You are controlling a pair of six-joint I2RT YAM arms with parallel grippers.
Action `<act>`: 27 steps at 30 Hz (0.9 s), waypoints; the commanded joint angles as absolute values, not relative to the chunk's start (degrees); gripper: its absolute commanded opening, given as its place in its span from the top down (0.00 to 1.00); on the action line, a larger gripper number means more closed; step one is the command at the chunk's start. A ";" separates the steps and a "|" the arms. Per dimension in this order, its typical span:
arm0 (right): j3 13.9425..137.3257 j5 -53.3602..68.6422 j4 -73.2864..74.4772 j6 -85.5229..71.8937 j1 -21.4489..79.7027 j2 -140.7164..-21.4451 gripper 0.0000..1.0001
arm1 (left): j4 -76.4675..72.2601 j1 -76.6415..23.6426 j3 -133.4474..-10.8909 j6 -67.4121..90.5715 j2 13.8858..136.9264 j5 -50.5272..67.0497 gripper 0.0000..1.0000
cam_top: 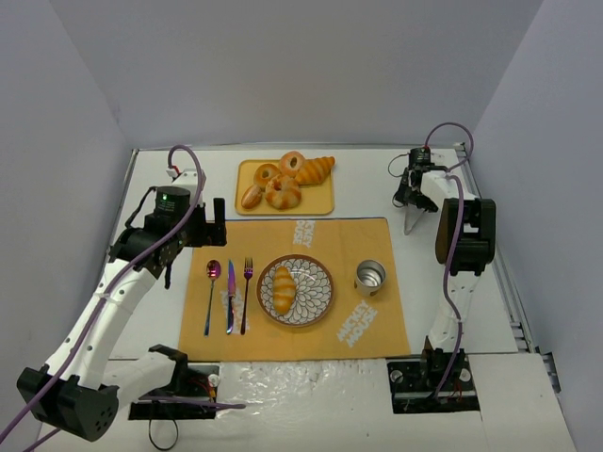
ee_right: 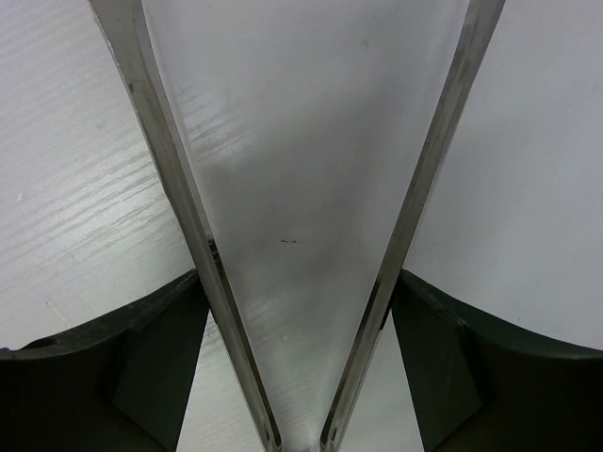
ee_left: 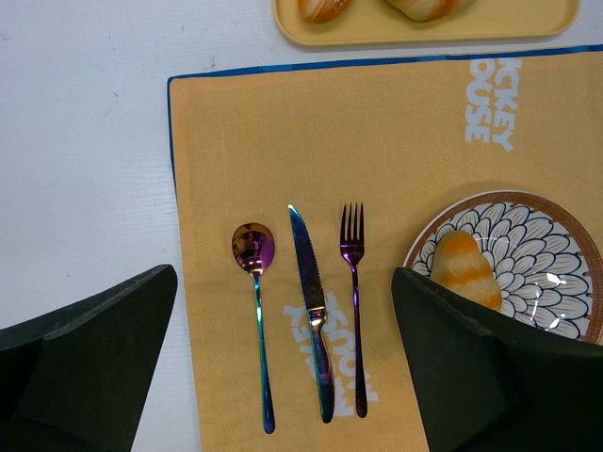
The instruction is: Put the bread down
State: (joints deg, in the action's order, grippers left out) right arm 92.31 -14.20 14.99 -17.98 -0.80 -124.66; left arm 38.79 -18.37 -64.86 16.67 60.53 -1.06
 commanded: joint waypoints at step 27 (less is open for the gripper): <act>86.76 -12.61 12.36 -18.63 -0.70 -104.11 0.09 | 36.85 -18.93 -65.92 16.79 60.21 -1.76 0.04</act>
State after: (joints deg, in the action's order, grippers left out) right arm 86.51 -13.53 13.62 -18.35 -0.78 -115.75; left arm 38.81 -18.41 -64.86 16.66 60.53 -1.10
